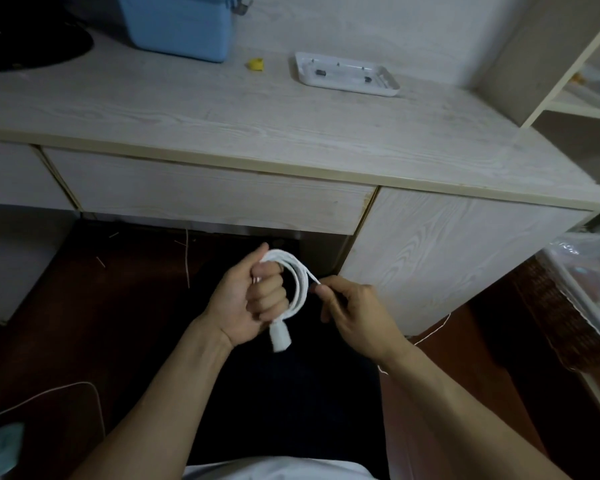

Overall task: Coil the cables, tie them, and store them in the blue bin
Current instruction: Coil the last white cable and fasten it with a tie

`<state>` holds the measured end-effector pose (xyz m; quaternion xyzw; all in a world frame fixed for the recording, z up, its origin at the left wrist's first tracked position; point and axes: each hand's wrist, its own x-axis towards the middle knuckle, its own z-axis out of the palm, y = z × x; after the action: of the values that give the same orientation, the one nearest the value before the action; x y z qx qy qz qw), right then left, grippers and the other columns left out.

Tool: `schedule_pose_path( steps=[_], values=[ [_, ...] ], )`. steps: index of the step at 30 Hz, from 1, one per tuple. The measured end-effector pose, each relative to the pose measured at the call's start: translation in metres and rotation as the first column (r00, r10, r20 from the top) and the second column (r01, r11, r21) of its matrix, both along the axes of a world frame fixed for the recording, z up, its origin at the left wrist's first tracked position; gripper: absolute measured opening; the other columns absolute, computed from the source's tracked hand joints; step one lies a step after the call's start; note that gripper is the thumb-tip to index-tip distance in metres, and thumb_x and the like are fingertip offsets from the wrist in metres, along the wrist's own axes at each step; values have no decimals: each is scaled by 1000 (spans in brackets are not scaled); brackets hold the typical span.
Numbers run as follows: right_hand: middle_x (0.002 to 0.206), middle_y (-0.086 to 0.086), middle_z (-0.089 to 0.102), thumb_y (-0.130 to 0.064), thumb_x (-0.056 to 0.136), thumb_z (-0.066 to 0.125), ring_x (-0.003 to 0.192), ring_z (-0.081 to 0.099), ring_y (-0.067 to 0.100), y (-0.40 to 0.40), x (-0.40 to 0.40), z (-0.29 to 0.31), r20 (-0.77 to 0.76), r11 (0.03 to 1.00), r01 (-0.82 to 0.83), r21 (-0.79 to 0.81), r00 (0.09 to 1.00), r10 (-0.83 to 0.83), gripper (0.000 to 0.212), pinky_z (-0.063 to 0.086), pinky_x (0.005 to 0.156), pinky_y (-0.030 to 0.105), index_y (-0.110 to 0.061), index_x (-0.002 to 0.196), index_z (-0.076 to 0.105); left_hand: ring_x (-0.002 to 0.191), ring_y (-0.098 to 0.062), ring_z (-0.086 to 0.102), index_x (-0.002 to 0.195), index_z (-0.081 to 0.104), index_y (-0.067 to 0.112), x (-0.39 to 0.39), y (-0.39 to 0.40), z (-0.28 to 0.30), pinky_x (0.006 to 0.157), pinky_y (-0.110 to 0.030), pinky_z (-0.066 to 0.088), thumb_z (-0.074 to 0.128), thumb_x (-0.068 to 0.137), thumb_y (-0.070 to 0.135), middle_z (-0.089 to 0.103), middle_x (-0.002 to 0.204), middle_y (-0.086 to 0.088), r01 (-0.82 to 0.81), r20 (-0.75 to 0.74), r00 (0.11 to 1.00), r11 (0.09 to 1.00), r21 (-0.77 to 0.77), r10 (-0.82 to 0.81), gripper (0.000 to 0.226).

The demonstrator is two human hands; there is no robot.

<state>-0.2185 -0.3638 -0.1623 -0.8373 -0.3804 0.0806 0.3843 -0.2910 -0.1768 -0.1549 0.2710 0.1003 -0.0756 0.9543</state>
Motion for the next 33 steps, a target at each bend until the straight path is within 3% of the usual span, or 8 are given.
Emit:
schedule_pose_path(
  steps=[5, 7, 10, 14, 19, 24, 28, 33],
  values=[
    [79, 3, 72, -30, 106, 44, 54, 64, 7, 1, -7, -4, -256, 960, -80, -270, 967, 9, 22, 46, 52, 16, -14, 102, 58, 45, -8, 27, 77, 52, 14, 10, 2, 0, 54, -23, 36, 36, 101, 34, 30, 54, 6, -350, 50, 932, 927, -135, 359, 35],
    [82, 7, 72, -28, 104, 47, 60, 69, 12, 3, -11, -4, -342, 934, -139, -330, 940, 19, 22, 53, 56, 20, -11, 97, 60, 53, -10, 34, 81, 48, 14, 14, 3, -3, 68, -28, 38, 42, 99, 21, 35, 63, 5, -447, 51, 892, 894, -33, 448, 20],
    [84, 7, 72, -28, 104, 49, 65, 71, 12, 5, -19, -1, -413, 896, -287, -338, 901, 133, 23, 56, 62, 20, -13, 93, 63, 54, -10, 38, 82, 40, 15, 23, 1, -16, 64, -29, 39, 54, 85, 9, 40, 61, 6, -560, 85, 821, 769, 308, 564, 15],
    [77, -1, 70, -26, 104, 50, 60, 63, 5, 10, -29, 9, -232, 910, -320, -265, 937, 262, 25, 48, 61, 16, -11, 93, 66, 58, -10, 48, 93, 50, 19, 21, -7, -30, 63, -30, 42, 58, 87, 15, 52, 66, 2, -359, 171, 873, 365, 859, 456, 11],
    [85, -9, 69, -30, 98, 61, 74, 63, 4, 4, -16, 19, 66, 993, -86, -78, 994, 92, 19, 47, 65, 14, -17, 96, 74, 66, -10, 48, 76, 45, 15, 14, -18, -19, 65, -32, 43, 49, 99, 26, 48, 74, -1, 22, -26, 999, 143, 989, 26, 26],
    [67, -9, 67, -51, 77, 75, 60, 63, 6, -1, -8, 18, 0, 995, 102, 15, 995, -102, 33, 48, 54, 18, -18, 77, 71, 42, -11, 31, 79, 56, 12, 7, -17, -11, 49, -30, 32, 30, 103, 51, 36, 49, 4, 349, -276, 928, 324, 879, -250, 53],
    [62, -10, 65, -50, 71, 77, 55, 58, 4, -3, -3, 16, -181, 986, 146, 81, 975, -129, 31, 43, 54, 17, -20, 72, 69, 40, -10, 24, 74, 52, 12, 3, -14, -1, 45, -26, 29, 31, 101, 57, 31, 47, 5, 362, -255, 913, 341, 868, -320, 56],
    [54, -12, 59, -54, 76, 69, 49, 51, 4, -4, 0, 13, -301, 998, 61, 34, 953, -48, 35, 39, 51, 18, -20, 68, 63, 39, -10, 15, 65, 42, 18, -1, -5, -2, 44, -28, 22, 38, 101, 53, 24, 47, 4, 439, -161, 869, 578, 688, -469, 50]
  ],
)
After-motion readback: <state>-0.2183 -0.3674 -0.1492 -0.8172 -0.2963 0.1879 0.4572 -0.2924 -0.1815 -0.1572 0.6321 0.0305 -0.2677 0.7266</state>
